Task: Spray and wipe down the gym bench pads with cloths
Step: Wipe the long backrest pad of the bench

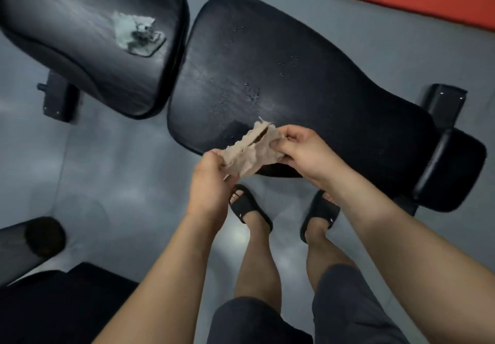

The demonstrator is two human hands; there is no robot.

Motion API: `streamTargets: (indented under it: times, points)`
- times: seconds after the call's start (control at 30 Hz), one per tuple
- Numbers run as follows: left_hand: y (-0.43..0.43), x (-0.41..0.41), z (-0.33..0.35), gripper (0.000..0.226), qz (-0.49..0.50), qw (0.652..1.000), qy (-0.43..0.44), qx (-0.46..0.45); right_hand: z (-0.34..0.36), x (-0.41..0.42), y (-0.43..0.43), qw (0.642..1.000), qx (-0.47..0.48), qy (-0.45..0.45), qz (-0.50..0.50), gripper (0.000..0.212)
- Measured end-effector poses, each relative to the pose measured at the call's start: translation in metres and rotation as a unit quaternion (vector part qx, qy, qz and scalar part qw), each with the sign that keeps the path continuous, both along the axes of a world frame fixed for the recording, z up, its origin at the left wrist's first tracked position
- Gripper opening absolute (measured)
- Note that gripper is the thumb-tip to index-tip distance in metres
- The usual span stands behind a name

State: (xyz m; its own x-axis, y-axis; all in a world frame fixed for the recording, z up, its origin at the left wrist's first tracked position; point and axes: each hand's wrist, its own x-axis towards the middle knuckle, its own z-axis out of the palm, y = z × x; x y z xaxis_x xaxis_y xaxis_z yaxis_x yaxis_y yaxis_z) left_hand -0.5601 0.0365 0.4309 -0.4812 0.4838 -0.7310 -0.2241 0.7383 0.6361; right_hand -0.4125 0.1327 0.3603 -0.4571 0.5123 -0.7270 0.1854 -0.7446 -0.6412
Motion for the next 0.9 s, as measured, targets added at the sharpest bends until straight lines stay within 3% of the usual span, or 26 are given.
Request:
streamTargets:
  times: [0.13, 0.3, 0.47, 0.67, 0.8, 0.9]
  points:
    - [-0.017, -0.032, 0.003, 0.009, 0.127, 0.987, -0.093, 0.019, 0.008, -0.028, -0.005, 1.000, 0.018, 0.025, 0.007, 0.018]
    - [-0.023, -0.059, -0.006, 0.027, 0.074, 0.993, -0.080, 0.036, 0.006, -0.045, -0.005, 0.990, 0.099, -0.030, 0.093, 0.017]
    - [-0.015, -0.074, -0.010, 0.042, 0.068, 0.995, -0.060, 0.032, 0.005, -0.058, 0.004, 0.987, 0.128, -0.074, 0.064, 0.016]
    - [-0.002, -0.089, -0.015, 0.032, 0.146, 0.988, -0.045, 0.008, 0.009, -0.065, 0.011, 0.991, 0.122, -0.056, 0.029, 0.017]
    - [0.005, -0.094, -0.021, 0.031, 0.090, 0.996, -0.007, 0.028, 0.013, -0.064, 0.019, 0.995, 0.085, -0.027, 0.033, 0.018]
    - [0.013, -0.096, -0.017, 0.015, 0.039, 0.998, -0.026, 0.036, 0.016, -0.051, 0.027, 0.988, 0.115, -0.026, 0.103, 0.054]
